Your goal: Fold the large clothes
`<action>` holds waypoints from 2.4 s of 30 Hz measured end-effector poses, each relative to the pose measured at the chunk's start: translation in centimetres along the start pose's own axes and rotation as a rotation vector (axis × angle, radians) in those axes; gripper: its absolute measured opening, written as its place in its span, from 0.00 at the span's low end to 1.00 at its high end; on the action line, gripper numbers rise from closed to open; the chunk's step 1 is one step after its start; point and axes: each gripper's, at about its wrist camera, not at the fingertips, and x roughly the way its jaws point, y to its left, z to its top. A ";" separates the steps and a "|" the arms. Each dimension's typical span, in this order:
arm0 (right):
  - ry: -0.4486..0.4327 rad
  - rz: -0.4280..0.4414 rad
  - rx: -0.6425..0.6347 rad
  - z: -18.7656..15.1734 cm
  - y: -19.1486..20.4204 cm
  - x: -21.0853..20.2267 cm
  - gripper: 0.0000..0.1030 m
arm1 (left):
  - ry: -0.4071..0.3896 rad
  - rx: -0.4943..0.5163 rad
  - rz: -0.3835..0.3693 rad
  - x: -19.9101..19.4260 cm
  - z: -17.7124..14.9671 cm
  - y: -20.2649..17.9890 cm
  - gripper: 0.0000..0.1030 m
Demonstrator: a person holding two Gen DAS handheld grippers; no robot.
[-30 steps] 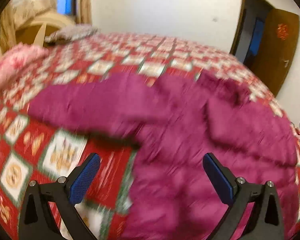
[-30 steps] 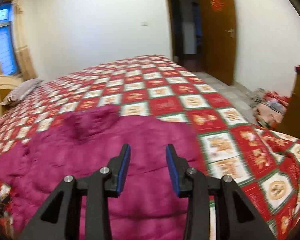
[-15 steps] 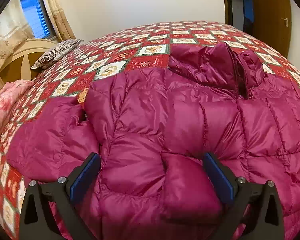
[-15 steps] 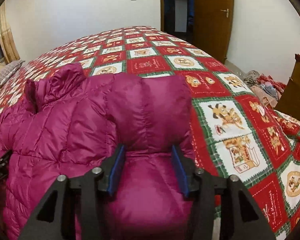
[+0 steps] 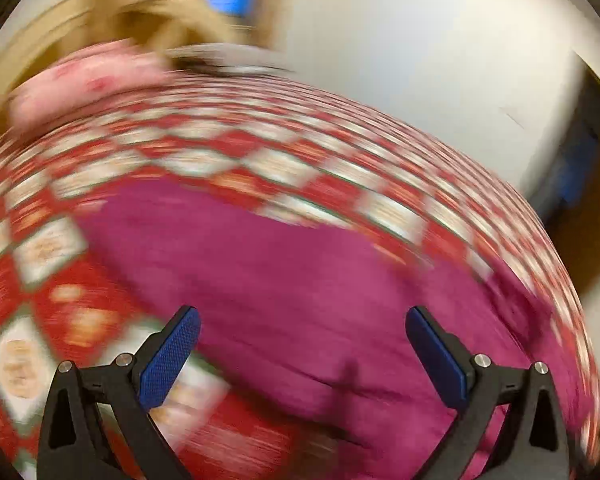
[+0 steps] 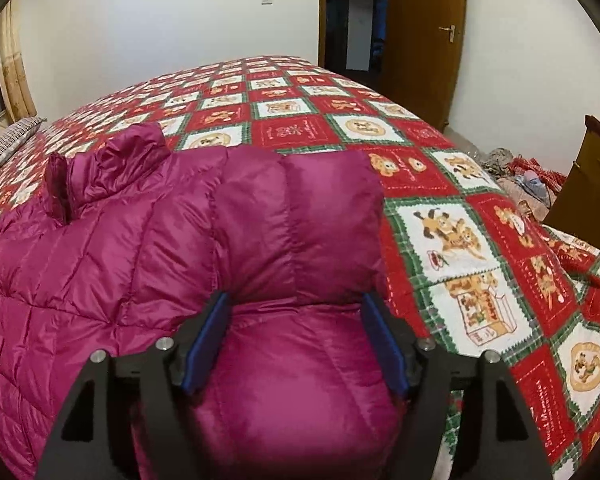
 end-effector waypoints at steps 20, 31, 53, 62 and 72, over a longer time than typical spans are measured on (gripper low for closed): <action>0.000 -0.002 0.002 0.0 0.2 0.1 0.71 | 0.096 -0.020 0.213 8.3 2.1 8.5 0.15; 0.000 0.008 0.011 -0.1 0.1 0.1 0.72 | -0.100 0.066 0.014 1.4 3.8 1.9 0.08; -0.008 0.056 0.050 -0.1 -0.5 0.2 0.74 | -0.085 0.636 -0.514 -9.8 -9.2 -20.1 0.06; -0.004 0.078 0.044 -0.1 -0.2 0.2 0.82 | -0.087 0.593 -0.068 -1.5 -2.9 -15.5 0.74; -0.001 0.068 0.037 -0.2 0.0 0.3 0.82 | -0.009 0.745 0.173 8.7 -5.3 -12.7 0.76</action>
